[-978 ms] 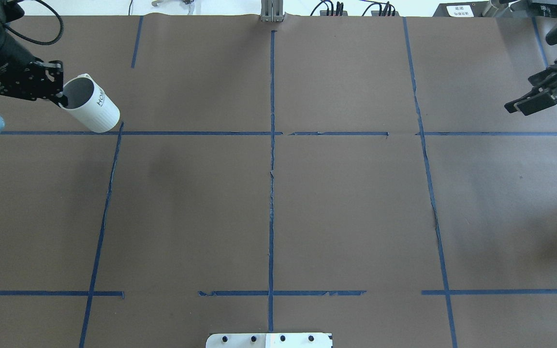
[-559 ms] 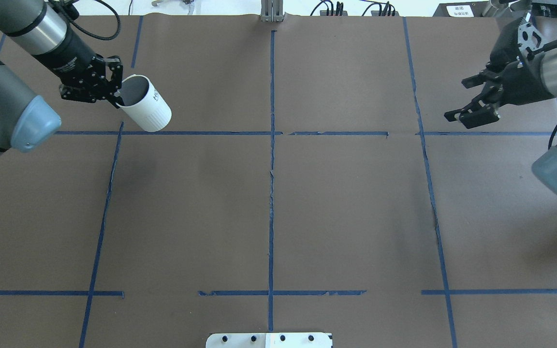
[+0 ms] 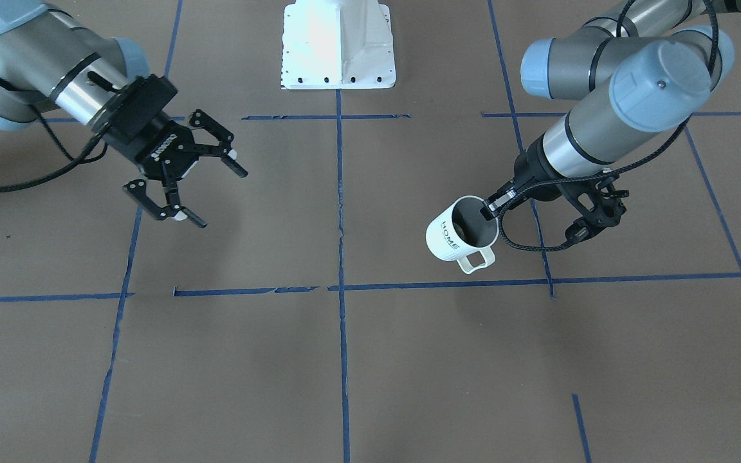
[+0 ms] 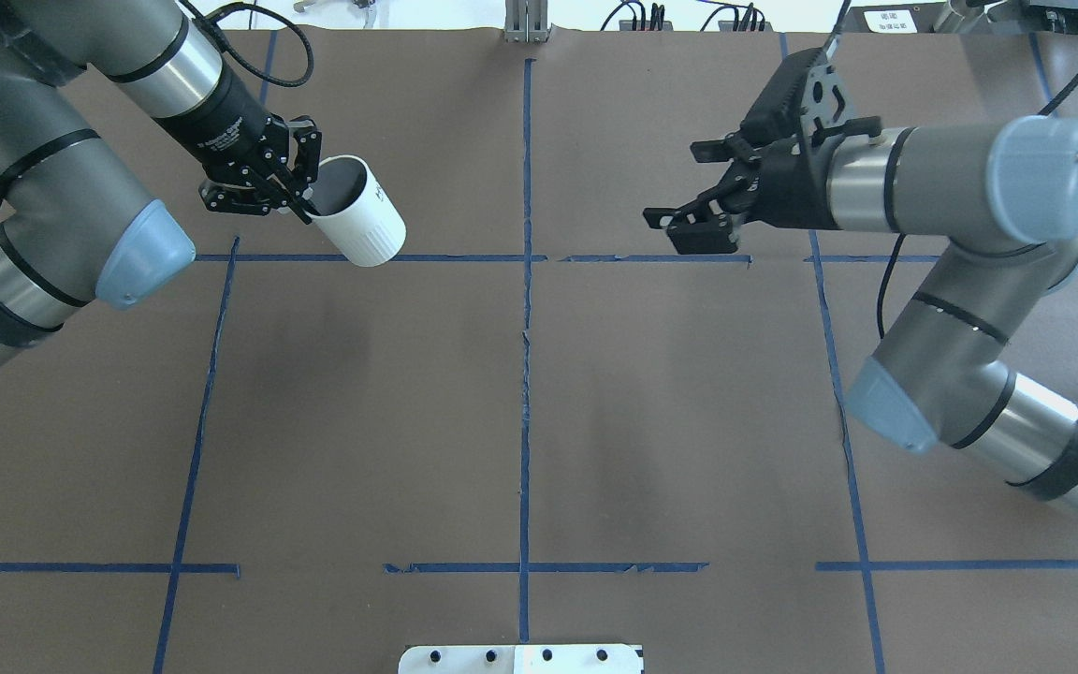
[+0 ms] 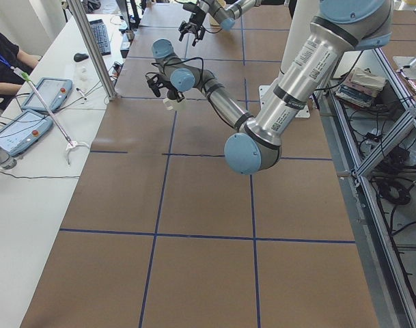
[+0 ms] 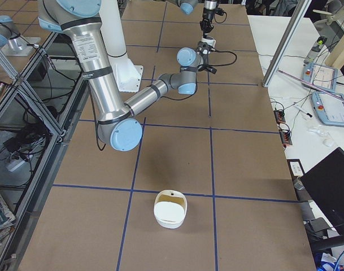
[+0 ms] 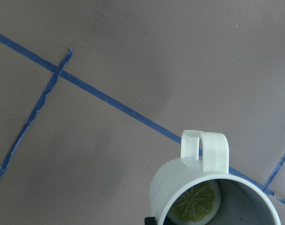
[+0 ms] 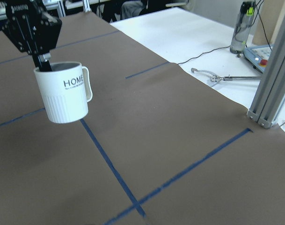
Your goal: Left arm hands cup to right arm to dump lemon
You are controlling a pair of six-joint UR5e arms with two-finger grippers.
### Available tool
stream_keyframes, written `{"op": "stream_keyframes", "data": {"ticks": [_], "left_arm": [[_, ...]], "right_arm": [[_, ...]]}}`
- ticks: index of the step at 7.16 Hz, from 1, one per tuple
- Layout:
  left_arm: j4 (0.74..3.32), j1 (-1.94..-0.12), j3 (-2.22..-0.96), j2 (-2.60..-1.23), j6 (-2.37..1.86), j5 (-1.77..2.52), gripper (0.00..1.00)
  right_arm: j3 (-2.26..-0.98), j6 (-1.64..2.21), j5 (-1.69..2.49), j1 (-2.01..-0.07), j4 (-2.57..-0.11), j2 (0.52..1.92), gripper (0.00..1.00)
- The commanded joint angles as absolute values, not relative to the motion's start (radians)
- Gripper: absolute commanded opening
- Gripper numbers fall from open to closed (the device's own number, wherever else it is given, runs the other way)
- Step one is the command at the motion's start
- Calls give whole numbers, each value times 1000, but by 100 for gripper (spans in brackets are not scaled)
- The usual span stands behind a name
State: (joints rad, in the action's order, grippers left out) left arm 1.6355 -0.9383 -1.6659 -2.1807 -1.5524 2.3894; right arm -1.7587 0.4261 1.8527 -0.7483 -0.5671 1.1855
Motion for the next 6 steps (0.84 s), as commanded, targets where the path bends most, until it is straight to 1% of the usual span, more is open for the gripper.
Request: {"op": "stream_keyframes", "data": {"ticks": [1,4,6], "left_arm": [[1637,-902,-1666,-2223,-1664,2390,1],[1640,-855,-1664,-2302,-1831,2390,0],[1641,-838,-1664,-2342,-1897,2390,0]], "right_arm": [[-1766,445,1613,-614,-560,1154,100],[-1763,440,1449,-505,-561,1128,100],[-1761,437,1416,-477,-561,1117,100]]}}
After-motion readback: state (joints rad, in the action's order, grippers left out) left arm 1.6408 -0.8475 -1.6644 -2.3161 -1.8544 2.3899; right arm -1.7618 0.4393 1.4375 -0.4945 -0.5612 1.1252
